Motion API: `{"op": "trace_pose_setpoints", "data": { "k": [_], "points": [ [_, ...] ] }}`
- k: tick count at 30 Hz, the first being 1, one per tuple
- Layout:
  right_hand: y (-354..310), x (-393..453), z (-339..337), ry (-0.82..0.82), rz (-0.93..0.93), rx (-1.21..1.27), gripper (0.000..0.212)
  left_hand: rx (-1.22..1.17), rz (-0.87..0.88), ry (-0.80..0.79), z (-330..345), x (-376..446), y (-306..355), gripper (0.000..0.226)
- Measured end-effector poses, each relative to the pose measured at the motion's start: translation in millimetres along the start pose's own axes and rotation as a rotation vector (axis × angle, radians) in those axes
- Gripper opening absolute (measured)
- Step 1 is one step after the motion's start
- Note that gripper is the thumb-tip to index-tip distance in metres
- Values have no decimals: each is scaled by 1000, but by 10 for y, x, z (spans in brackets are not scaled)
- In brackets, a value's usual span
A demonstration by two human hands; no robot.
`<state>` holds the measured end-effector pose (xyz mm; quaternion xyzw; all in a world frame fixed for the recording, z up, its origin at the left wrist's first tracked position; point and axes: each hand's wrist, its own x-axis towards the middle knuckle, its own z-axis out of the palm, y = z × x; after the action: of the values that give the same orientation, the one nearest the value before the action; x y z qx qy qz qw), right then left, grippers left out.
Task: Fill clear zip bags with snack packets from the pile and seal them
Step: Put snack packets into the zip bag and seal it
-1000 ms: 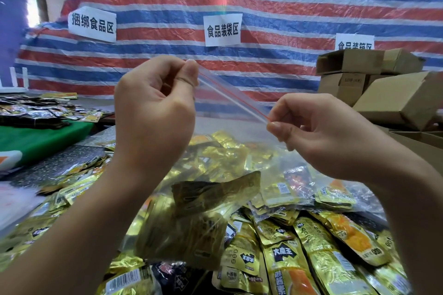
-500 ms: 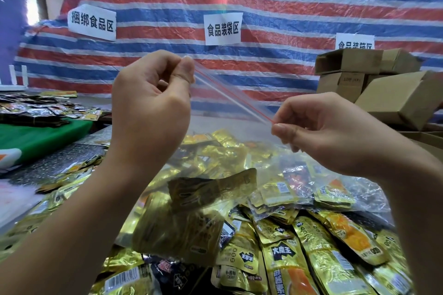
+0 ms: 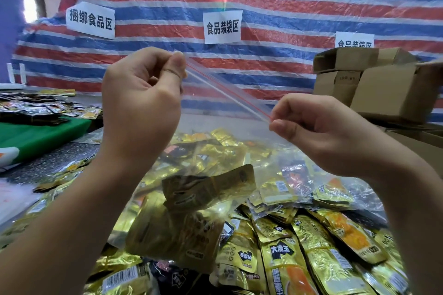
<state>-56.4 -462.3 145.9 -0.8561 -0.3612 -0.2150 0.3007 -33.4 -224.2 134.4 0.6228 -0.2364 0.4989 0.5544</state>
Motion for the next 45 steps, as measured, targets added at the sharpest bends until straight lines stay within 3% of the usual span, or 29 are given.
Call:
{"op": "trace_pose_setpoints", "data": {
  "k": [5, 13, 23, 27, 30, 33, 37, 45],
  "points": [
    [23, -9, -44, -32, 26, -18, 12, -7, -24, -20, -14, 40, -48, 27],
    [-32, -17, -39, -61, 38, -45, 27, 10, -32, -18, -43, 51, -62, 26],
    [-28, -28, -46, -39, 49, -2, 21, 36, -6, -21, -58, 45, -24, 26],
    [-45, -22, -51, -26, 52, -152, 27, 0, -21, -55, -27, 13, -8, 26],
    [-102, 24, -12, 70, 33, -274, 37, -36, -30, -155, 55, -64, 33, 27],
    [-229, 83, 116, 191, 28, -141, 28, -74, -27, -249, 161, -168, 90, 28],
    [-410, 100, 281, 204, 93, 41, 16, -96, -4, -344, 242, -269, 169, 28],
    [-505, 65, 251, 215, 147, 124, 13, -71, 8, -334, 244, -297, 258, 29]
  ]
}}
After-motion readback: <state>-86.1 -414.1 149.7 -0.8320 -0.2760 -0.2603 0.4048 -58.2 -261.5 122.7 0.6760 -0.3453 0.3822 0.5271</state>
